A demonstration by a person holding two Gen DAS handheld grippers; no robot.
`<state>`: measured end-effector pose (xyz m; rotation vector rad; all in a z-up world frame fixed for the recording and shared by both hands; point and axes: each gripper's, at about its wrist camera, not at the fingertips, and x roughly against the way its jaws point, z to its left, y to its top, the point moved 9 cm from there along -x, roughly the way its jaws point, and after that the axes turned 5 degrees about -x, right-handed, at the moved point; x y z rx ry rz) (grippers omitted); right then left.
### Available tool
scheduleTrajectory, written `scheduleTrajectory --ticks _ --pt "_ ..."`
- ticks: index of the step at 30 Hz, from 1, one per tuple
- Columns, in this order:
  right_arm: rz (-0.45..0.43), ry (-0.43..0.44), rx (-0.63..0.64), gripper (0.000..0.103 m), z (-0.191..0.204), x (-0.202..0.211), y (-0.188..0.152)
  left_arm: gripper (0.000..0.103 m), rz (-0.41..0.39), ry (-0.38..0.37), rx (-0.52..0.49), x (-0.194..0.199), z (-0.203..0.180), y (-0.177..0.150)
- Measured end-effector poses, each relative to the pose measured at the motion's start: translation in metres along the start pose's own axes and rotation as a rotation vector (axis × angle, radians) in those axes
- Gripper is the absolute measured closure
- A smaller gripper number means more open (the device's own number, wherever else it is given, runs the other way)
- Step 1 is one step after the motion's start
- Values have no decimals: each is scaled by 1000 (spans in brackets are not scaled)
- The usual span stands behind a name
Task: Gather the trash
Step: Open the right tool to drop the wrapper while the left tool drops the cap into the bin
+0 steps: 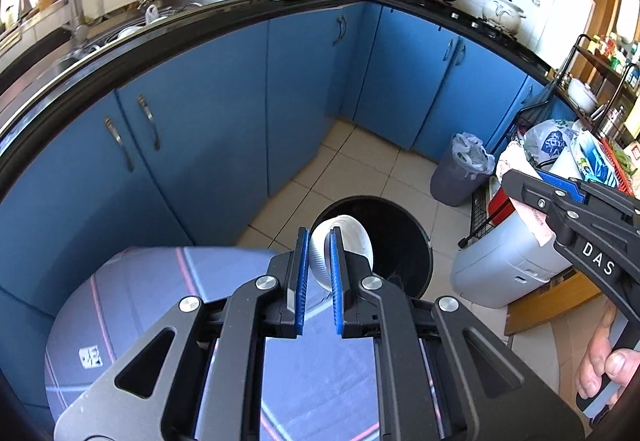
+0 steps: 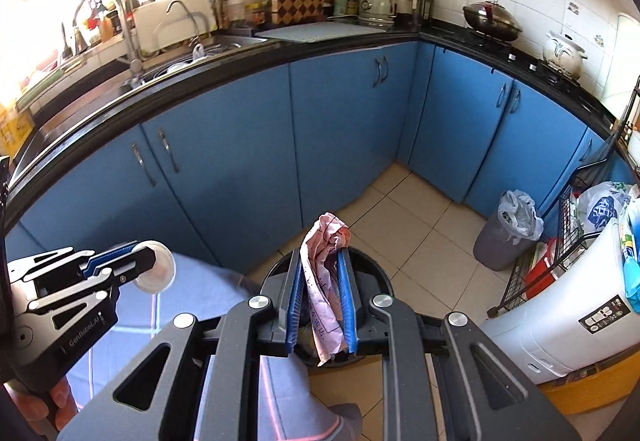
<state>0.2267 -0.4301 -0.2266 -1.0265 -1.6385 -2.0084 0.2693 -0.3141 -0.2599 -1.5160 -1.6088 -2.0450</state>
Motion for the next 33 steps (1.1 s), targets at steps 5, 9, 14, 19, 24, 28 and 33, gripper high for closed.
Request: scheduleTrajectory --ticks 5,9,14,19,24,28,33 --pt "-3 -10 -10 86 -7 -7 9 92 -13 -7 -16 -7 -8 16" --pt "-11 -39 -13 84 -13 -12 12 92 -26 -11 -25 -10 -11 29" --pt "-16 -64 -26 75 -21 -15 16 92 -28 -9 -36 -15 -11 36" --pt "-57 -111 -48 22 -30 -11 24 92 -21 -11 -39 -20 -13 39" --pt "-51 -120 -59 22 -37 -11 21 92 -19 -19 -46 -23 -18 41" --pt "-40 -134 -74 22 -43 -11 14 92 -18 -30 -52 -26 -24 41" --pt "-25 -149 -97 22 -55 -8 3 92 -18 -43 -64 -27 -35 43"
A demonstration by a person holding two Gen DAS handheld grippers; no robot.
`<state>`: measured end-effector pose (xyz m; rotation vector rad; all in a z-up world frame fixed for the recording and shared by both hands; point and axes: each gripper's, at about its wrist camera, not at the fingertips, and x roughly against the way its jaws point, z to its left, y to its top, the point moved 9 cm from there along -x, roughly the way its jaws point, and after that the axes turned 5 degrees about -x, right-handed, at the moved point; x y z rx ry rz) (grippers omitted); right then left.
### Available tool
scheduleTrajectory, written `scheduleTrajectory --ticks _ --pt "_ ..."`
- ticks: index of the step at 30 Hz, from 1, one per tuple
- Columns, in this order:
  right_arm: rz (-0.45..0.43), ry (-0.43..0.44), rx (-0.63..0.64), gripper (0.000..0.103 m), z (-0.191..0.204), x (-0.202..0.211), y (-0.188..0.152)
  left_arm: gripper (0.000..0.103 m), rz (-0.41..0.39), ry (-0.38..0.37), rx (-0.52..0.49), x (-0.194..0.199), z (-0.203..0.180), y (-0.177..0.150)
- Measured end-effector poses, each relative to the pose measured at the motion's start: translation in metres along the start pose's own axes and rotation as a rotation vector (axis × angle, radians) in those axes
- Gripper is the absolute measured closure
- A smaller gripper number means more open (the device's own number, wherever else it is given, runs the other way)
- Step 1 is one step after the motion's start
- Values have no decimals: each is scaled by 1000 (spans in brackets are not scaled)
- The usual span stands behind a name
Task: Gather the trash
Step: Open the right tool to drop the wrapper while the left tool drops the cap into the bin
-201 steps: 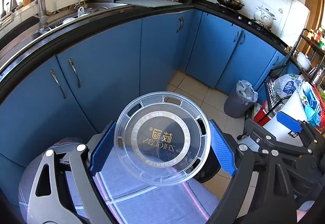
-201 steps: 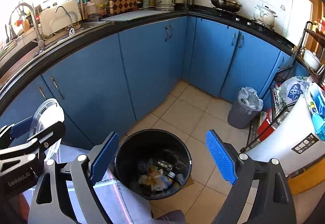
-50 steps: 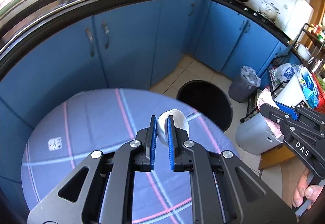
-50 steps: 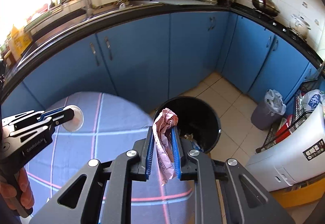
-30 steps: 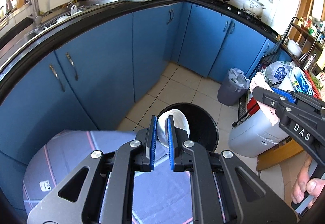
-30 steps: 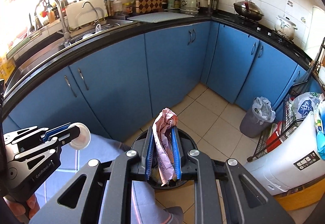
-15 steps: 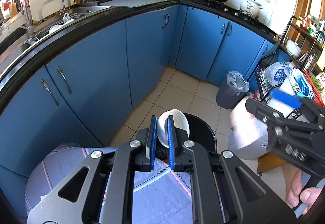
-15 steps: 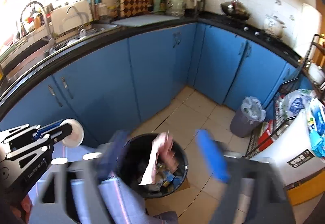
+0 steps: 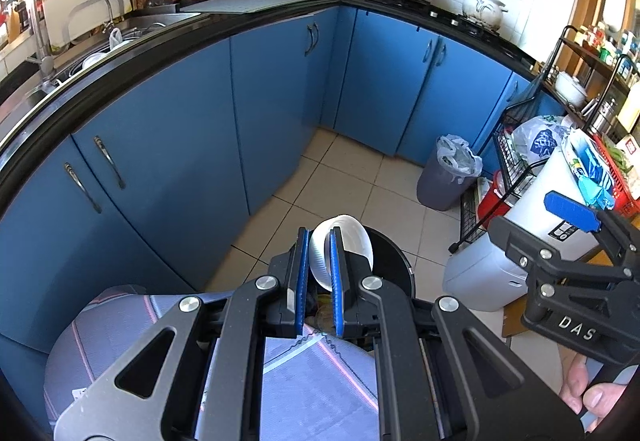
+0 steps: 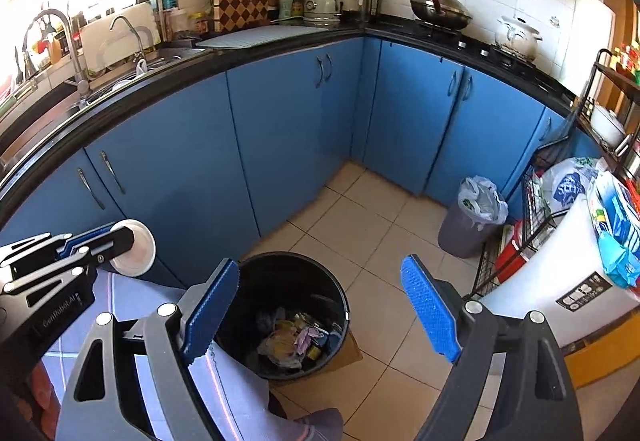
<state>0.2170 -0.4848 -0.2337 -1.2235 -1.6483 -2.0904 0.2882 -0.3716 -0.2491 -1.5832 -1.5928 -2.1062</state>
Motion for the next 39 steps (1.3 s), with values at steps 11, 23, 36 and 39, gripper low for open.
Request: scheduleTrajectory --ticks 11,23,36,39 --pt "7 -51 -43 22 -35 13 -13 92 -16 -37 -47 -2 -31 18" --pt "4 -87 -78 22 -62 26 -20 91 -33 -81 -94 -8 -68 43" --pt "14 -106 -106 22 -83 28 -35 90 -8 -65 -134 -35 -81 56" --pt "17 -104 -111 22 -86 27 -39 90 7 -63 -135 -45 -81 57"
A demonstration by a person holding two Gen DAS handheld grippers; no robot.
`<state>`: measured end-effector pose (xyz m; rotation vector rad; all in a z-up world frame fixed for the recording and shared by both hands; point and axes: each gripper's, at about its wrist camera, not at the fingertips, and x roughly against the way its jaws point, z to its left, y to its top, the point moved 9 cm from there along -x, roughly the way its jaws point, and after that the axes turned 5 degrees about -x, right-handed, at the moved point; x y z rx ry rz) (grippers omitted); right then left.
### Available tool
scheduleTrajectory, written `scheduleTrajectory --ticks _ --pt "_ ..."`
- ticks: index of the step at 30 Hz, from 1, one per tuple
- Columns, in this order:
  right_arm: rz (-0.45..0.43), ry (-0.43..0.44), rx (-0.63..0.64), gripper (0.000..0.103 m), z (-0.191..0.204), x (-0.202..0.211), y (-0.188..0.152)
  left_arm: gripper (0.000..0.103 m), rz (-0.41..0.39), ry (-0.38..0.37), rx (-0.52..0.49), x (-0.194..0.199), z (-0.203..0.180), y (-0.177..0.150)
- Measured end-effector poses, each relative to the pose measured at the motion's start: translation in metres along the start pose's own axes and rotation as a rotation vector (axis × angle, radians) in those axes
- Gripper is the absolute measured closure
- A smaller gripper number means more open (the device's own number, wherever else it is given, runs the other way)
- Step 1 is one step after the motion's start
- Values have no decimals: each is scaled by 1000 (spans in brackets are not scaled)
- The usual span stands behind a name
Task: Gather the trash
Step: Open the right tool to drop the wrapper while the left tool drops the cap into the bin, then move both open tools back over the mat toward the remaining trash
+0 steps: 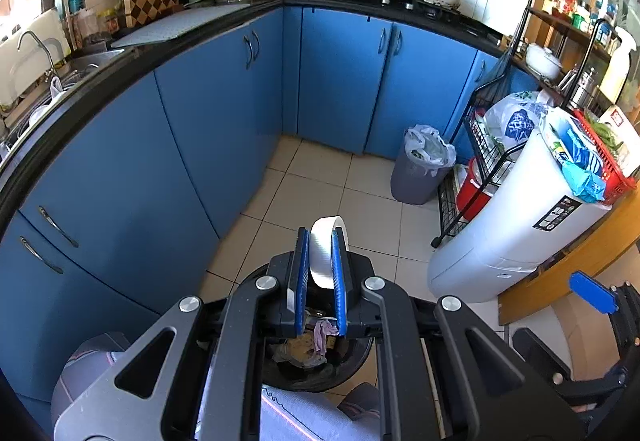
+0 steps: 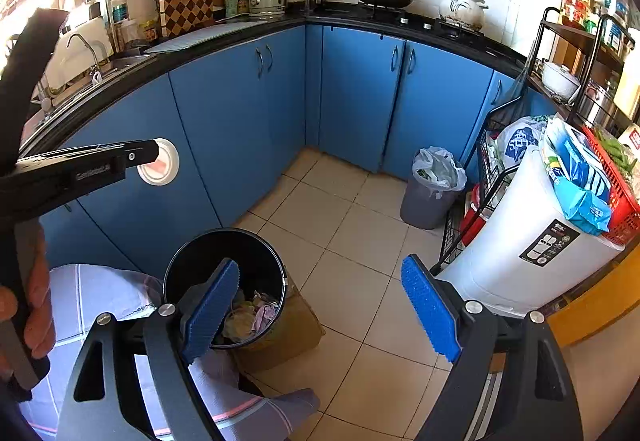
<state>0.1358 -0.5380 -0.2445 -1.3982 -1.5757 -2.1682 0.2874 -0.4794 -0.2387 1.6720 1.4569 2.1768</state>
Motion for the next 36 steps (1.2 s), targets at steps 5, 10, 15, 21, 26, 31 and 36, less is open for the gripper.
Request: scheduleTrajectory --ticks 5,10,15,21,26,31,36 --pt "7 0 -1 22 -2 -1 -6 88 15 20 4 -12 3 -2" --pt "10 1 -5 22 -2 -2 -9 6 -48 108 19 -7 13 -3" --pt "16 4 -4 22 0 -4 -14 4 -42 112 1 -11 14 -6" --pt "18 10 4 22 7 -3 -15 4 -52 122 -12 -7 14 -7" --pt "16 21 11 22 14 0 -14 4 -51 122 2 1 20 -11" --pt "13 36 25 22 26 1 -14 4 -50 128 6 10 26 -17" --pt "6 52 36 22 37 4 -13 4 -49 137 19 20 35 -25"
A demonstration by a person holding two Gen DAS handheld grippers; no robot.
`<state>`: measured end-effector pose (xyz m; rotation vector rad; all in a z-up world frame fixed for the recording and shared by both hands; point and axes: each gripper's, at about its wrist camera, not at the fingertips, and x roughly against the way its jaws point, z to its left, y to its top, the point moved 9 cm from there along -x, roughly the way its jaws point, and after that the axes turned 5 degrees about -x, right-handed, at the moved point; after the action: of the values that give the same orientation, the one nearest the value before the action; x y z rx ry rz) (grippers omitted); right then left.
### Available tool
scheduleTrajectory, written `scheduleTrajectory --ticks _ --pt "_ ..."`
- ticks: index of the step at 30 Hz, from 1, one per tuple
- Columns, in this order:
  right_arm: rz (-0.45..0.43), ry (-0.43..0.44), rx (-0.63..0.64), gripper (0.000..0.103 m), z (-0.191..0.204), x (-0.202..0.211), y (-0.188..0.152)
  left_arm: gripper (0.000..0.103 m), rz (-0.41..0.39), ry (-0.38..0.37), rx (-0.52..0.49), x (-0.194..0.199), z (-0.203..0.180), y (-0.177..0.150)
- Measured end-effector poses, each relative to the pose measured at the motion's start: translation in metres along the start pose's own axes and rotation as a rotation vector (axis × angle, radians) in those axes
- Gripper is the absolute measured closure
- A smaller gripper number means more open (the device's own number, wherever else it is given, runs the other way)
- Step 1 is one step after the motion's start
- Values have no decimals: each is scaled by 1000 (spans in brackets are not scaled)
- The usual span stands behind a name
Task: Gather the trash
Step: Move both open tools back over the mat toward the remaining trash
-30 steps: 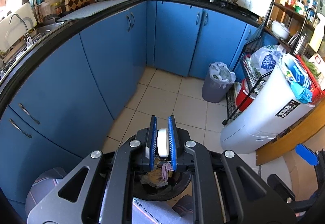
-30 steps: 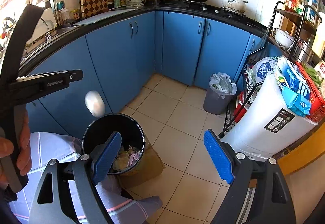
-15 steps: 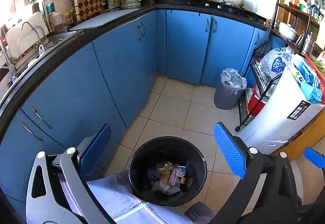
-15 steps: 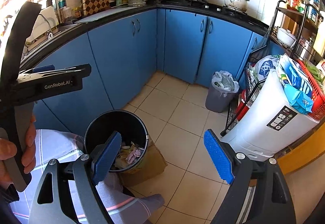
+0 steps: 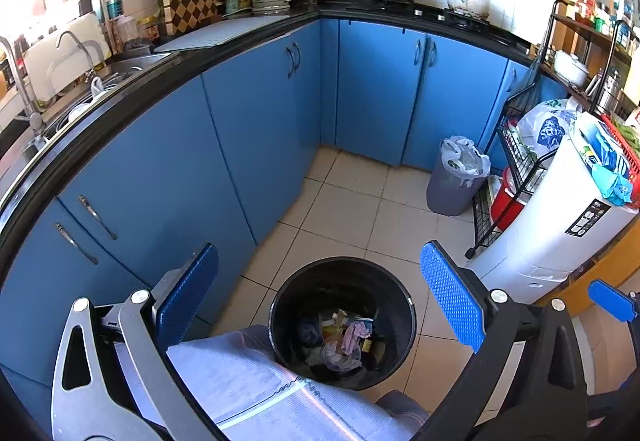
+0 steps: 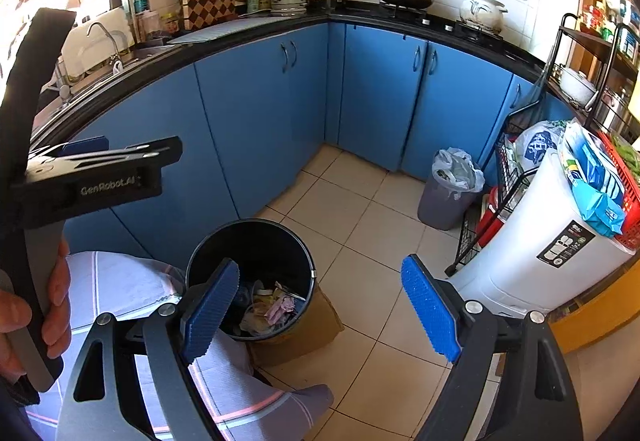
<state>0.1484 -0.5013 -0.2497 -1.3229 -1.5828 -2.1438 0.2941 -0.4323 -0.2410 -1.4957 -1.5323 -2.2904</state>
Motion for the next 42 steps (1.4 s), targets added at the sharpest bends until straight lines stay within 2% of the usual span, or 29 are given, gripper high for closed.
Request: scheduleTrajectory --ticks 12,22,33,42 --pt "-15 71 33 22 37 12 0 4 10 47 52 34 38 -29" --pt "-4 148 111 22 85 29 -20 4 26 107 127 74 74 -68" --pt "32 250 215 22 129 50 -63 4 64 181 209 124 102 -137" --pt "95 340 311 22 163 63 -121 4 129 237 307 160 111 -223"
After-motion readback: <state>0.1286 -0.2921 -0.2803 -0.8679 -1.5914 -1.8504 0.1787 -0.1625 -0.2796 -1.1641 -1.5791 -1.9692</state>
